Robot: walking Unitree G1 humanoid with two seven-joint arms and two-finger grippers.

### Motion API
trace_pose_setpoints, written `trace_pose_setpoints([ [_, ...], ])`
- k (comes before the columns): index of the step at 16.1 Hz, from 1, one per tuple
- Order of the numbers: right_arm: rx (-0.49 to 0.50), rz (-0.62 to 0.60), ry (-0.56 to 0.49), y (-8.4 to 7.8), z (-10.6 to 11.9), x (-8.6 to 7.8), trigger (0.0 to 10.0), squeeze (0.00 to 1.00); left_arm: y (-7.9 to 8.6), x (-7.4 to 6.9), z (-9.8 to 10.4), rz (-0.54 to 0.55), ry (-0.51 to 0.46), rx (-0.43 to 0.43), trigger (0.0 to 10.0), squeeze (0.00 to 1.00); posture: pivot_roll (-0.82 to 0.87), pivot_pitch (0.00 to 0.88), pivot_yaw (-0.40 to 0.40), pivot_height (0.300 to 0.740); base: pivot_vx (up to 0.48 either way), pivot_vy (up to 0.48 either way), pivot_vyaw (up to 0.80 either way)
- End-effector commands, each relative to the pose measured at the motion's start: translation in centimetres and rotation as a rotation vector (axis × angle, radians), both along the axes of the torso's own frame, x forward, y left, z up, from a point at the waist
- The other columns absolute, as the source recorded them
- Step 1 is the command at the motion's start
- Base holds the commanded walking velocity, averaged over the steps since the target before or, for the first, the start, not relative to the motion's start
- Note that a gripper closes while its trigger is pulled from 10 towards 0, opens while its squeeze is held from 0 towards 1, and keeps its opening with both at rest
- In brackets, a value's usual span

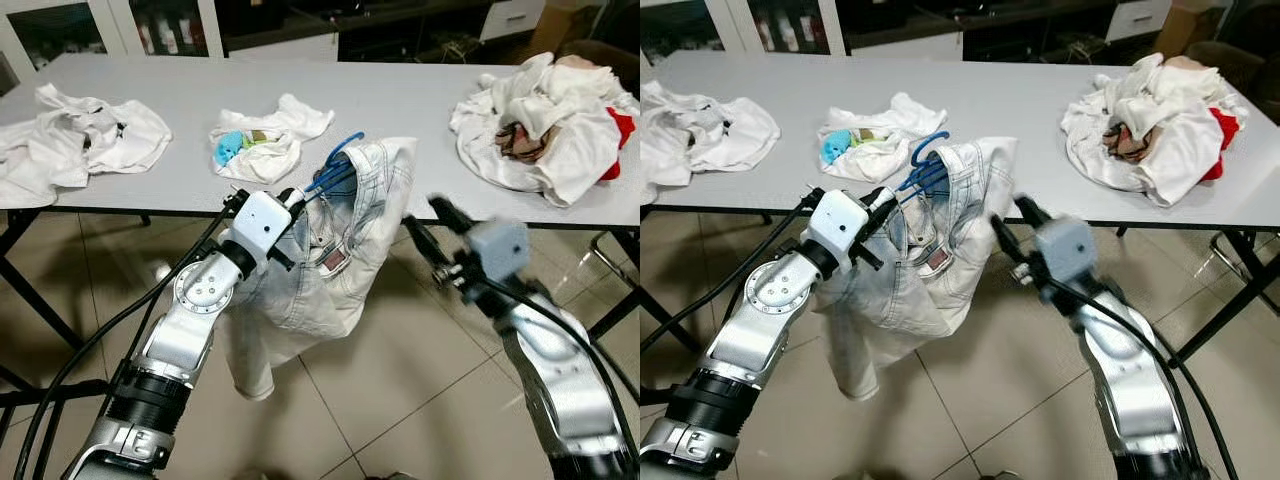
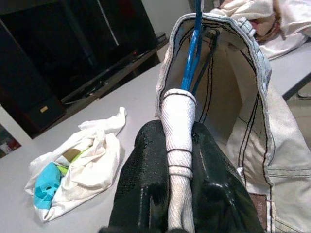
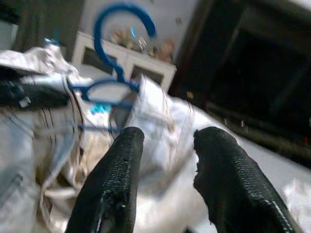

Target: Hang hanger

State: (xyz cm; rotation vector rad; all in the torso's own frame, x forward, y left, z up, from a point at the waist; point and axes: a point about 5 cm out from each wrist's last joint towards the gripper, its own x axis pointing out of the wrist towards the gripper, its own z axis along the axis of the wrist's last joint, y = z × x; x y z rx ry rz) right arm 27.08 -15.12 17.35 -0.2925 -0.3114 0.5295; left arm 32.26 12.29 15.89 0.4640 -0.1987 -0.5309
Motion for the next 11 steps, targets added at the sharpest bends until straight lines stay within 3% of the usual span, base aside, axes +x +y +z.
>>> trace_pose_setpoints([
  [1, -0.039, 0.020, -0.009, 0.2, 0.0, 0.2, 10.0, 1.00, -0.4, 0.2, 1.9, -0.042, -0.089, 0.015, 10.0, 0.00, 0.04, 0.000, -0.001, 0.723, 0.000, 0.000, 0.00],
  [2, -0.091, 0.031, -0.031, 0.3, 0.3, 0.8, 10.0, 0.84, -0.3, 0.3, 2.2, -0.063, -0.098, 0.023, 10.0, 0.00, 0.05, 0.000, -0.005, 0.723, 0.000, 0.000, 0.00],
  [3, -0.095, 0.037, -0.036, 0.4, 0.6, 1.1, 10.0, 0.00, -0.1, 0.4, 2.3, -0.069, -0.099, 0.034, 10.0, 0.00, 0.05, 0.000, -0.006, 0.723, 0.000, 0.000, 0.00],
  [6, -0.104, 0.040, -0.044, 0.5, 0.8, 1.4, 10.0, 0.00, 0.1, 0.6, 2.2, -0.068, -0.097, 0.044, 10.0, 0.00, 0.05, 0.000, -0.006, 0.723, 0.000, 0.000, 0.00],
  [7, -0.047, 0.031, -0.019, 0.6, 0.4, 1.2, 10.0, 0.00, 0.1, 0.7, 2.2, -0.017, -0.065, -0.078, 10.0, 0.00, 0.05, 0.000, -0.007, 0.723, 0.000, 0.000, 0.00],
  [9, 0.030, -0.002, 0.001, 0.4, 0.1, 1.1, 10.0, 0.00, 0.1, 0.7, 2.2, 0.031, -0.036, -0.195, 10.0, 0.00, 0.05, 0.000, -0.005, 0.723, 0.000, 0.000, 0.00],
  [10, 0.118, -0.067, 0.039, -0.4, -0.3, 1.1, 10.0, 0.00, 0.3, 0.7, 2.0, 0.085, 0.003, -0.293, 10.0, 0.00, 0.05, 0.000, -0.002, 0.723, 0.000, 0.000, 0.00],
  [11, 0.123, -0.099, 0.051, -1.3, -0.6, 1.0, 10.0, 0.00, 0.2, 0.5, 1.6, 0.089, 0.014, -0.287, 10.0, 0.00, 0.05, 0.000, -0.002, 0.723, 0.000, 0.000, 0.00],
])
